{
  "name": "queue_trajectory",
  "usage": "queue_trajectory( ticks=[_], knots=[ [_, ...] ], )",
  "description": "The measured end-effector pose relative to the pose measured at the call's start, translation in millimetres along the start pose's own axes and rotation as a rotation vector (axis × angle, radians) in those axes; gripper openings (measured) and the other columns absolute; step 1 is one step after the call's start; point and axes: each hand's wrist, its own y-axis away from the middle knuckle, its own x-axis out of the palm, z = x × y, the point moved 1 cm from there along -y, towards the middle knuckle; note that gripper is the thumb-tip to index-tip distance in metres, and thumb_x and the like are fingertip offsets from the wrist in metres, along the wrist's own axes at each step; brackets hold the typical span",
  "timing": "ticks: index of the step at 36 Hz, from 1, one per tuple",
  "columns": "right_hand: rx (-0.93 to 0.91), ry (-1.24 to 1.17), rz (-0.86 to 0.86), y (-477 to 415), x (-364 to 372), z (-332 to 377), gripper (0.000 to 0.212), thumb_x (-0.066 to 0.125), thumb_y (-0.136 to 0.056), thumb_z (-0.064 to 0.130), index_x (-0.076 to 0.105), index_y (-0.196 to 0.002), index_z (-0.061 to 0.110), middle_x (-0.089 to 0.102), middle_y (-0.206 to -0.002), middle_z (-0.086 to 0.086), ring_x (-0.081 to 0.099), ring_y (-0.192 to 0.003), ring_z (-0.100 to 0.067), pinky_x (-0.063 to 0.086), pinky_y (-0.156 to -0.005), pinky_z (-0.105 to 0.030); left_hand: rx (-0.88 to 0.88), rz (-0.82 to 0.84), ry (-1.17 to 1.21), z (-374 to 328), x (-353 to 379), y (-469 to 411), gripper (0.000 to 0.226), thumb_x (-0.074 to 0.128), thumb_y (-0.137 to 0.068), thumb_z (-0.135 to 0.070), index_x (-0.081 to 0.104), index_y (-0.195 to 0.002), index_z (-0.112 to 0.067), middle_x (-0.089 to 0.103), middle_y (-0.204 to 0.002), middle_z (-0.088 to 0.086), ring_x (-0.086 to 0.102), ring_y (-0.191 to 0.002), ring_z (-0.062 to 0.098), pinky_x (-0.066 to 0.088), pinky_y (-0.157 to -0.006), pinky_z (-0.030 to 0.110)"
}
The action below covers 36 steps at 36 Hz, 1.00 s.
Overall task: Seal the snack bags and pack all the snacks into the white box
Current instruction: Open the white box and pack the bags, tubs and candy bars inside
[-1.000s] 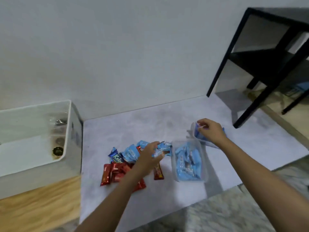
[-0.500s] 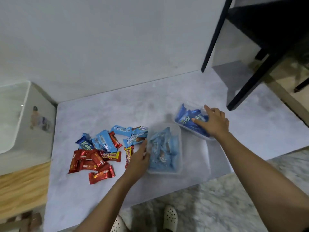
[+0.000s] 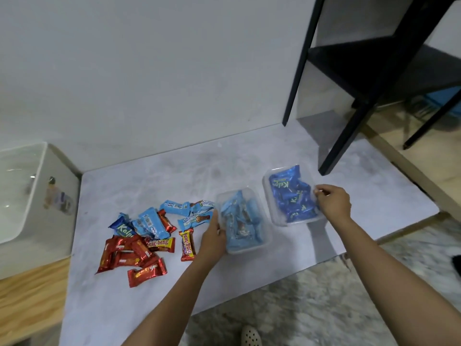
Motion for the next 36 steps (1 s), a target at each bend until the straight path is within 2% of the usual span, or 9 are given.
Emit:
queue_trajectory(
  ticks=[7,11,17,20,22,28,32,34,36],
  knots=[
    [0.023,-0.277,0.029,10,2,23,0.011,0.064,-0.083,0.015,0.073,-0.090,0.012,0.068,-0.087,-0.007,0.067,-0.086,-0.034,0.053,-0.087,-0.050,-0.030,0.048,0.066,-7,5,0,0.064,0.032,-0.095,-0.008,0.009,-0.148,-0.035,0.049,-0.135,0.010,0.056,-0.115,0.027,0.052,-0.089,0.053],
    [-0.059,-0.250,0.148,37,27,35,0.010,0.062,-0.084,0.006,0.071,-0.089,0.006,0.062,-0.078,-0.009,0.059,-0.066,-0.023,0.055,-0.065,-0.027,-0.038,0.072,0.111,-6,3,-1,0.063,0.033,-0.096,-0.009,0.010,-0.147,-0.036,0.046,-0.140,0.007,0.057,-0.113,0.024,0.055,-0.086,0.049],
    [-0.153,-0.122,0.283,55,39,41,0.008,0.059,-0.088,0.011,0.063,-0.095,0.013,0.051,-0.064,0.001,0.049,-0.057,-0.009,0.044,-0.055,-0.010,-0.056,0.099,0.204,-7,0,2,0.059,0.037,-0.099,-0.011,0.012,-0.148,-0.033,0.053,-0.113,-0.003,0.057,-0.100,0.017,0.057,-0.080,0.042],
    [-0.176,-0.042,0.366,55,37,43,0.012,0.057,-0.088,0.013,0.059,-0.100,0.015,0.047,-0.065,0.000,0.050,-0.060,-0.017,0.053,-0.061,-0.033,-0.061,0.112,0.229,-6,-2,1,0.059,0.036,-0.098,-0.008,0.013,-0.147,-0.033,0.052,-0.113,-0.003,0.055,-0.096,0.015,0.058,-0.074,0.039],
    [-0.169,-0.012,0.427,55,35,44,0.012,0.056,-0.089,0.013,0.056,-0.100,0.015,0.047,-0.066,-0.002,0.051,-0.063,-0.020,0.054,-0.058,-0.037,-0.067,0.122,0.249,-5,-3,1,0.061,0.037,-0.098,-0.006,0.015,-0.147,-0.034,0.054,-0.113,-0.002,0.056,-0.095,0.014,0.058,-0.071,0.038],
    [-0.169,0.019,0.533,59,37,43,0.016,0.053,-0.092,0.016,0.055,-0.107,0.018,0.052,-0.075,-0.007,0.051,-0.066,-0.021,0.046,-0.051,-0.027,-0.046,0.125,0.274,-5,-7,4,0.062,0.041,-0.096,-0.006,0.020,-0.147,-0.034,0.057,-0.119,0.004,0.057,-0.110,0.024,0.054,-0.085,0.049],
    [-0.131,-0.032,0.600,64,39,38,0.041,0.045,-0.096,0.023,0.036,-0.136,0.030,0.053,-0.110,-0.007,0.056,-0.082,-0.016,0.044,-0.052,-0.018,-0.041,0.120,0.345,-4,-10,7,0.055,0.043,-0.098,-0.014,0.025,-0.145,-0.036,0.052,-0.133,0.002,0.054,-0.117,0.022,0.057,-0.079,0.043],
    [-0.072,-0.112,0.678,68,39,35,0.050,0.042,-0.098,0.027,0.022,-0.143,0.038,0.047,-0.123,-0.002,0.057,-0.089,-0.014,0.044,-0.049,-0.012,-0.010,0.121,0.384,-2,-11,10,0.053,0.045,-0.098,-0.022,0.025,-0.145,-0.036,0.045,-0.137,-0.012,0.050,-0.122,0.018,0.058,-0.077,0.036],
    [-0.016,-0.194,0.761,72,41,29,0.054,0.041,-0.099,0.032,0.014,-0.143,0.047,0.044,-0.132,0.001,0.059,-0.099,-0.016,0.053,-0.057,-0.019,0.044,0.151,0.399,-2,-11,16,0.055,0.045,-0.097,-0.028,0.021,-0.146,-0.037,0.034,-0.131,-0.030,0.046,-0.122,0.013,0.058,-0.075,0.029]
  ],
)
